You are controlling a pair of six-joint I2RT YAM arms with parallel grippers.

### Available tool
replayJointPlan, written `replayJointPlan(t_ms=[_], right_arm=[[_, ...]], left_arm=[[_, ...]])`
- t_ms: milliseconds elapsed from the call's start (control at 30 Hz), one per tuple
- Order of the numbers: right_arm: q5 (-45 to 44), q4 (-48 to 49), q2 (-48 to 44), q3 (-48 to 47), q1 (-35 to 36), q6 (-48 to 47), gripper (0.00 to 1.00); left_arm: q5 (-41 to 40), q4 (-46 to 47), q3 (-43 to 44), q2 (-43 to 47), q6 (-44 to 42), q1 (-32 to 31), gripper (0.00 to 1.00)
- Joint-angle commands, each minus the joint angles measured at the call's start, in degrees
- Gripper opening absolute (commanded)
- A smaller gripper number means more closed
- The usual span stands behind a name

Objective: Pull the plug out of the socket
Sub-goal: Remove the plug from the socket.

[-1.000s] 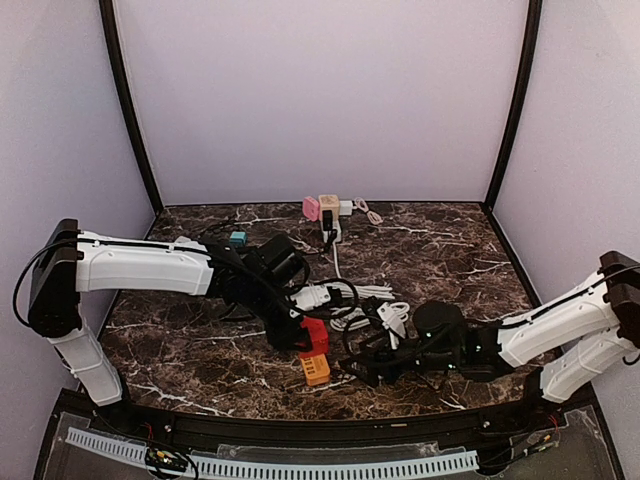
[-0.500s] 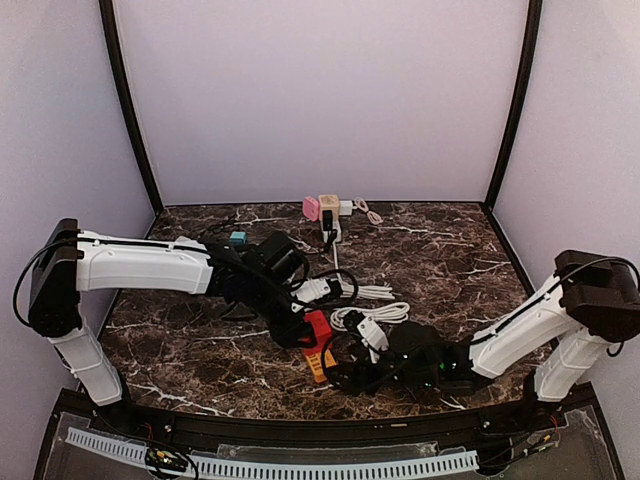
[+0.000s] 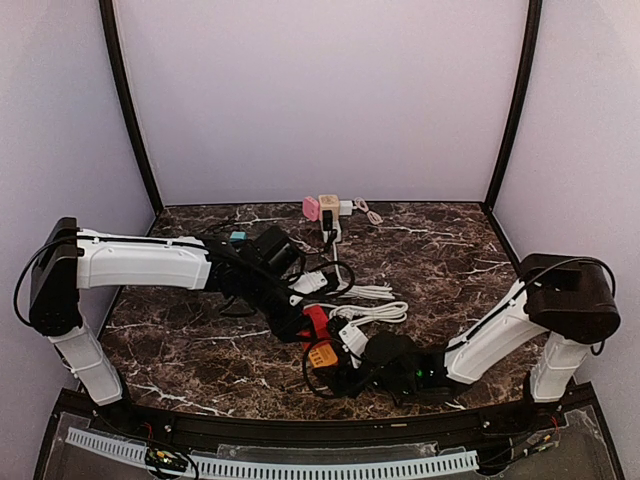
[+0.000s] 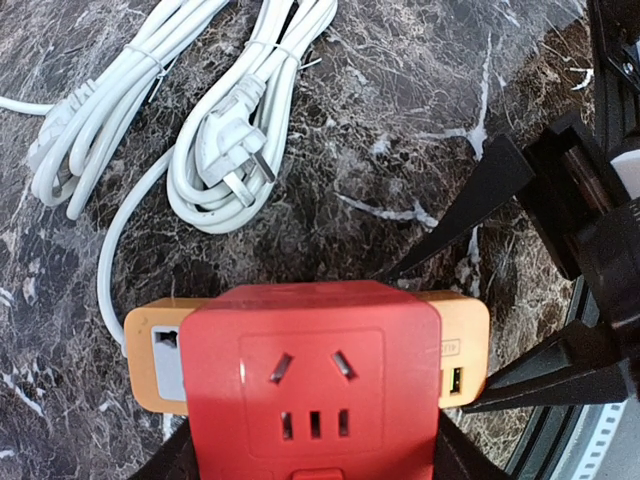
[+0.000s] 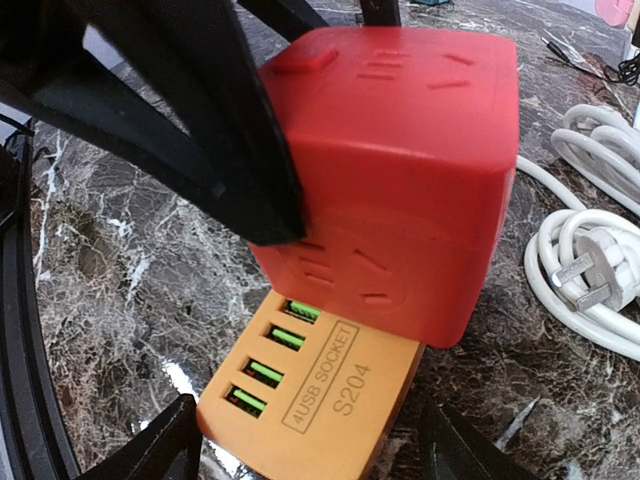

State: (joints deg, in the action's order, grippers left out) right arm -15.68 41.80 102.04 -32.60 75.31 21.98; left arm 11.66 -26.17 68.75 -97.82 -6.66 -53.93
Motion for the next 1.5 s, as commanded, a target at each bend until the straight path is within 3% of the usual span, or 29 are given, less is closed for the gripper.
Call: replayJointPlan(t_ms=[0,367,567,1000,1467], right_arm=[[-2.3,1.1,2.2,-1.3,0.6,0.9,0.72],[-4.7,3.0,4.9,-2.6,0.6,-0.6,0.61],[-6.0,2.4,5.6,-3.0,0.6,-0.8,0.47],[-5.5,1.8,7.3,-3.7,0.6,-1.1,0.29],[-6.7,0.8,7.7,-4.1,0.6,-0.6,0.17]], left_arm=[[0.4,2.3,1.7,1.9,1.3,0.5,0.33],[0.9,2.4,2.0,1.4,1.6,0.6,0.31],[1.5,2.4,1.9,0.9,1.8,0.6,0.31],[2.1,1.3,3.8,2.7,2.3,0.6,0.29],[-1.4,-10.6,10.8,1.6,2.0,0.5,0.28]])
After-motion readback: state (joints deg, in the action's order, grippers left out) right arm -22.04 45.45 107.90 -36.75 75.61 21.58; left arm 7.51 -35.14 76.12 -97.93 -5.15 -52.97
